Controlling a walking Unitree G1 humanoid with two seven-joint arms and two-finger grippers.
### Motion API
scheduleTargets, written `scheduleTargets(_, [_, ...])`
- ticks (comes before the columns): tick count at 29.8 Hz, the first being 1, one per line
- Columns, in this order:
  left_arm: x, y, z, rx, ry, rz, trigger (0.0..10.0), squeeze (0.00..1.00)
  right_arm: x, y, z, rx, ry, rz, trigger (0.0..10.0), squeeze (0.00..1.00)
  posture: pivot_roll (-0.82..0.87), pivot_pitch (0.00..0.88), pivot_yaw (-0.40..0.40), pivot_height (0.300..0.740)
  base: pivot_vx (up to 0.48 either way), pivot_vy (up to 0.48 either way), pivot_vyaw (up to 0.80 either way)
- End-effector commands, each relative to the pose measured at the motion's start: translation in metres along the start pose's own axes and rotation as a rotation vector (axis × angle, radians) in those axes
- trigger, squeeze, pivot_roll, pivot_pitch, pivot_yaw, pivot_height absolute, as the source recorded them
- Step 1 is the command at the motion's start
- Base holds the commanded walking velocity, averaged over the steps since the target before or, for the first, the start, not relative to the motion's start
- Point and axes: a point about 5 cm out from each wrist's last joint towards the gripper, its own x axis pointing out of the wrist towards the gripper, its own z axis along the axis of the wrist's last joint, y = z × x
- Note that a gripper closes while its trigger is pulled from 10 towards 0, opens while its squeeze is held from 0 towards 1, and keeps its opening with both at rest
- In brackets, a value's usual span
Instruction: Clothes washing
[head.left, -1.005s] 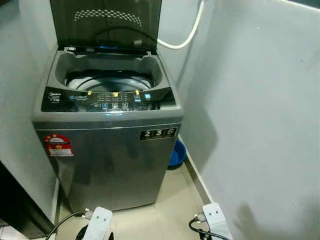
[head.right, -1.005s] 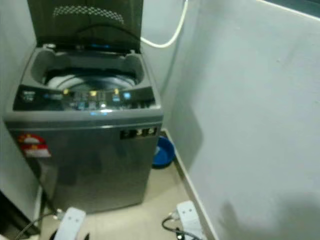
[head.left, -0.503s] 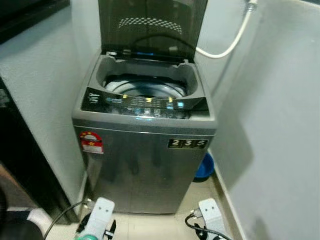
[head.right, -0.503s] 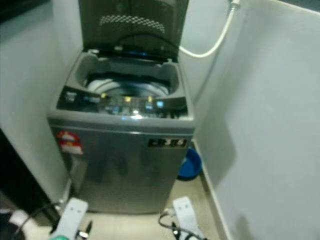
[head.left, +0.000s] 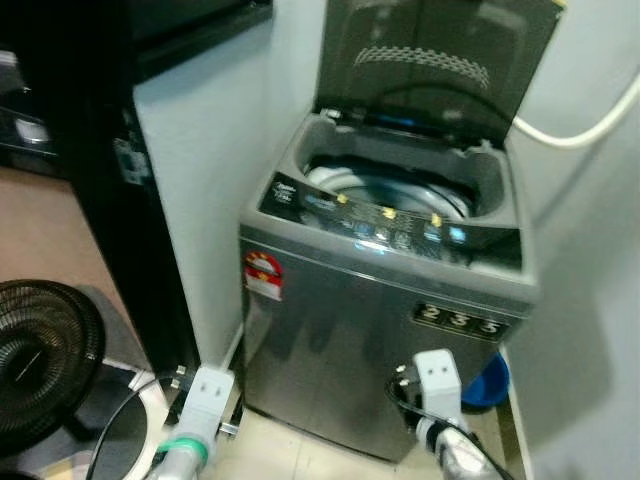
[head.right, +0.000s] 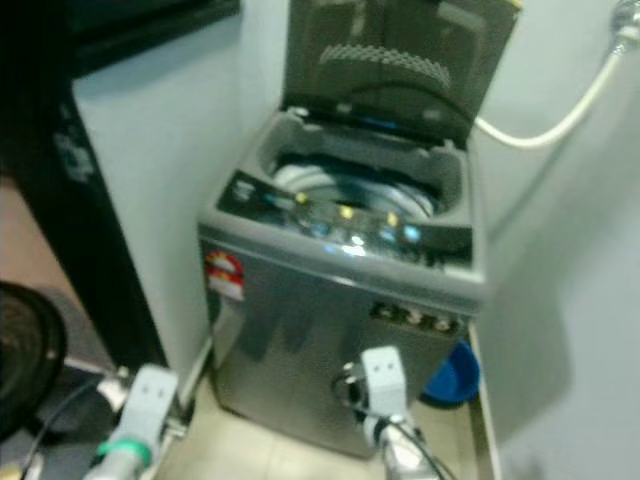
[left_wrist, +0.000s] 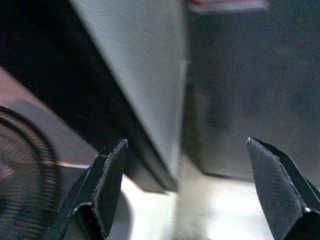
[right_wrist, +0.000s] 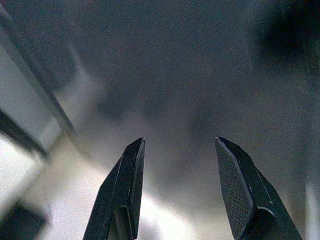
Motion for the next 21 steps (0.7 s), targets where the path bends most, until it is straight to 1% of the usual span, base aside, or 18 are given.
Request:
scheduleTargets(1, [-0.003,-0.002,0.004,-0.025,-0.016,0.004,10.0,0.0,-0.001,-0.001,0.004,0.023,-0.04,-0.003,10.0,0.0,0.07,0.027,-0.043,0.74,0.0,0.0,0.74])
scheduleTargets(2, [-0.003,-0.002,0.004,-0.025,-0.016,0.004,10.0,0.0,-0.001,-0.001,0.004,0.023,-0.04,-0.003,10.0,0.0,0.07,0.027,-0.043,0.74,0.0,0.0,0.74])
scheduleTargets(3, [-0.001,-0.001,0.013,-0.025,-0.053,0.005,10.0,0.0,0.004,0.0,0.018,0.039,-0.098,-0.001,10.0,0.0,0.07,0.027,-0.043,0.74,0.0,0.0,0.74])
scheduleTargets(5, [-0.001,-0.001,0.013,-0.025,-0.053,0.005,10.0,0.0,0.004,0.0,0.018,0.039,-0.098,-0.001,10.0,0.0,0.07,0.027,-0.043,0.74,0.0,0.0,0.74])
scheduleTargets(7, [0.001,-0.001,0.033,-0.016,-0.127,-0.005,10.0,0.0,0.012,0.001,0.046,0.077,-0.218,0.004,10.0,0.0,0.07,0.027,-0.043,0.74,0.0,0.0,0.74])
scheduleTargets(8, [0.001,-0.002,0.04,-0.013,-0.147,-0.011,10.0,0.0,0.013,0.001,0.055,0.091,-0.252,0.005,10.0,0.0,0.07,0.027,-0.043,0.74,0.0,0.0,0.74])
scheduleTargets(9, [0.001,-0.002,0.04,-0.013,-0.147,-0.011,10.0,0.0,0.013,0.001,0.055,0.091,-0.252,0.005,10.0,0.0,0.07,0.027,-0.043,0.74,0.0,0.0,0.74])
scheduleTargets(10, [0.0,-0.003,0.048,-0.011,-0.174,-0.019,10.0,0.0,0.014,0.001,0.064,0.096,-0.287,0.017,10.0,0.0,0.07,0.027,-0.043,0.74,0.0,0.0,0.74])
scheduleTargets(11, [0.0,-0.003,0.048,-0.011,-0.174,-0.019,10.0,0.0,0.014,0.001,0.064,0.096,-0.287,0.017,10.0,0.0,0.07,0.027,-0.043,0.74,0.0,0.0,0.74])
scheduleTargets(13, [0.0,-0.002,0.067,-0.008,-0.232,-0.032,10.0,0.0,0.013,0.003,0.082,0.109,-0.363,0.061,10.0,0.0,0.07,0.033,-0.041,0.74,0.0,0.0,0.73])
scheduleTargets(14, [0.0,-0.002,0.067,-0.008,-0.232,-0.032,10.0,0.0,0.013,0.003,0.082,0.109,-0.363,0.061,10.0,0.0,0.07,0.033,-0.041,0.74,0.0,0.0,0.73])
scheduleTargets(15, [0.0,0.0,0.077,-0.013,-0.261,-0.032,10.0,0.0,0.012,0.005,0.092,0.114,-0.403,0.088,10.0,0.0,0.07,0.033,-0.041,0.74,0.0,0.0,0.73])
scheduleTargets(16, [0.0,0.0,0.077,-0.013,-0.261,-0.032,10.0,0.0,0.012,0.005,0.092,0.114,-0.403,0.088,10.0,0.0,0.07,0.033,-0.041,0.74,0.0,0.0,0.73])
scheduleTargets(17, [-0.001,0.001,0.083,-0.018,-0.275,-0.031,10.0,0.0,0.011,0.006,0.098,0.117,-0.426,0.105,10.0,0.0,0.07,0.033,-0.041,0.74,0.0,0.0,0.73])
scheduleTargets(19, [-0.001,0.001,0.083,-0.018,-0.275,-0.031,10.0,0.0,0.011,0.006,0.098,0.117,-0.426,0.105,10.0,0.0,0.07,0.033,-0.041,0.74,0.0,0.0,0.73])
scheduleTargets(20, [0.0,0.003,0.094,-0.022,-0.299,-0.03,10.0,0.0,0.011,0.01,0.107,0.124,-0.458,0.128,10.0,0.0,0.06,0.033,-0.042,0.74,0.0,0.0,0.73])
scheduleTargets(21, [0.0,0.003,0.094,-0.022,-0.299,-0.03,10.0,0.0,0.011,0.01,0.107,0.124,-0.458,0.128,10.0,0.0,0.06,0.033,-0.042,0.74,0.0,0.0,0.73])
